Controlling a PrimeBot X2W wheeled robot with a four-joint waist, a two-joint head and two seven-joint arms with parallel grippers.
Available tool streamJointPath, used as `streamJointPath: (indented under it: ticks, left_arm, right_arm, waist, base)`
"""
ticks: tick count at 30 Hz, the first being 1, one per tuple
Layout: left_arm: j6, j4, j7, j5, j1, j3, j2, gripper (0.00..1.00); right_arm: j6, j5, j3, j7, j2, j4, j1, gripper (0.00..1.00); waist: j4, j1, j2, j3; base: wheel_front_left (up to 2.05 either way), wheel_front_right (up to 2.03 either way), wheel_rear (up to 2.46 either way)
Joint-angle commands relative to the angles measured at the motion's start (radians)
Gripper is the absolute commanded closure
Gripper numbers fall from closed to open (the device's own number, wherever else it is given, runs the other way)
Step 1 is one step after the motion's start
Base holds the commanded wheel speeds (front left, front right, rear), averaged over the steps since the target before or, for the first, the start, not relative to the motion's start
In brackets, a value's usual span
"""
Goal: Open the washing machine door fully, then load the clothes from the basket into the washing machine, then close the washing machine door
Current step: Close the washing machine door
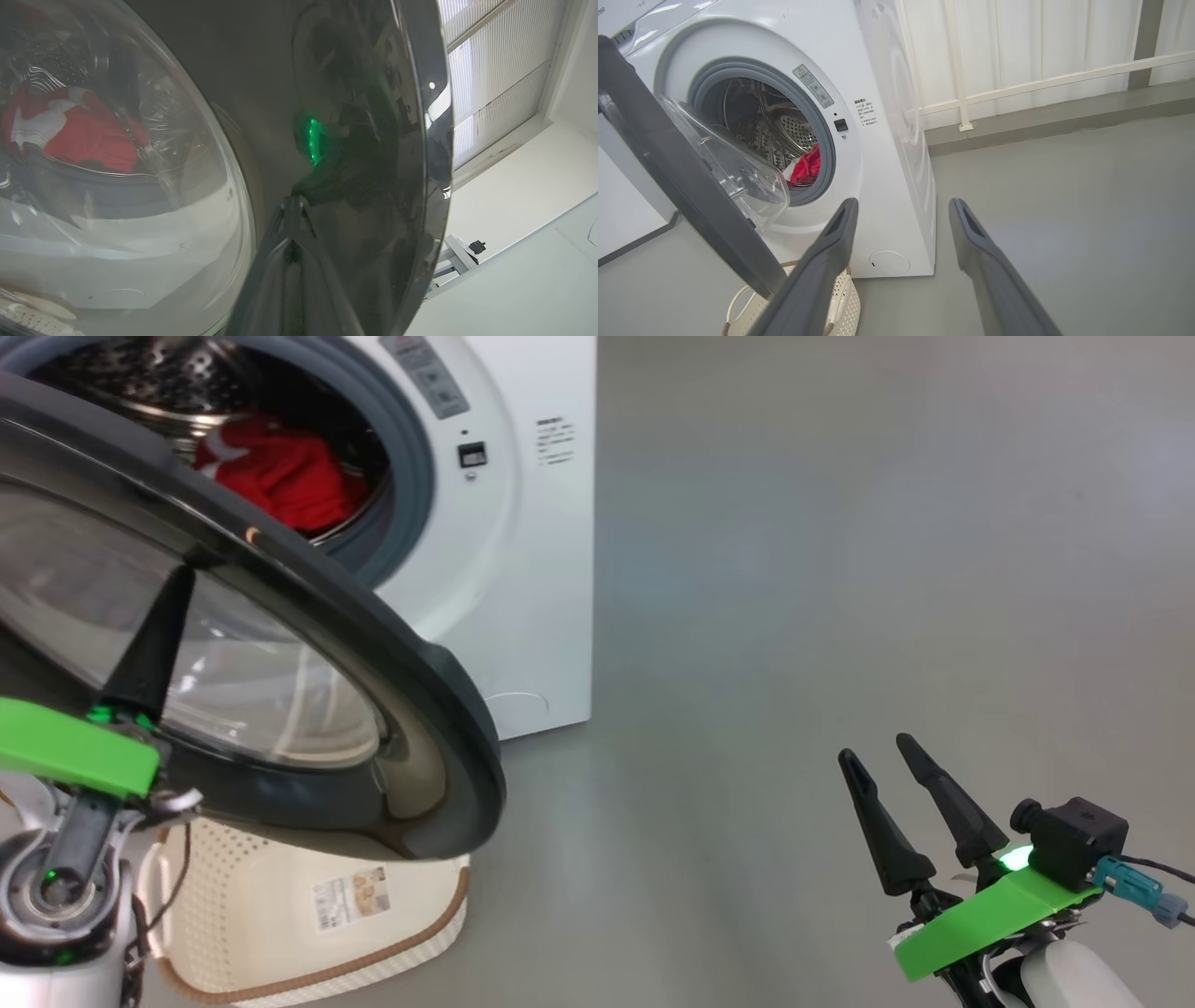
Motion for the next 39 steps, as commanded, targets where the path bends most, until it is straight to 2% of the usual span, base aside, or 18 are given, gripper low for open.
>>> streamJointPath:
  ticks: [1, 14, 39]
  left_arm:
    - [-0.001, -0.013, -0.005, 0.008, -0.068, 0.04, 0.039, 1.0]
    - [-0.017, 0.148, -0.028, 0.023, -0.196, 0.068, 0.075, 1.0]
    - [-0.051, 0.393, -0.066, 0.075, -0.403, 0.041, 0.091, 1.0]
  right_arm:
    - [0.002, 0.001, 0.012, -0.005, -0.003, -0.026, -0.034, 0.0]
    - [0.002, -0.002, -0.003, -0.005, 0.015, -0.038, -0.055, 0.0]
    - [0.002, -0.003, -0.009, -0.005, 0.045, -0.041, -0.085, 0.0]
  waist:
    - [-0.027, 0.0, 0.0, 0.01]
    - [-0.1, 0.0, 0.0, 0.069]
    - [-0.143, 0.0, 0.0, 0.131]
  base:
    - [0.0, 0.0, 0.0]
    - [0.0, 0.0, 0.0]
    - [0.0, 0.0, 0.0]
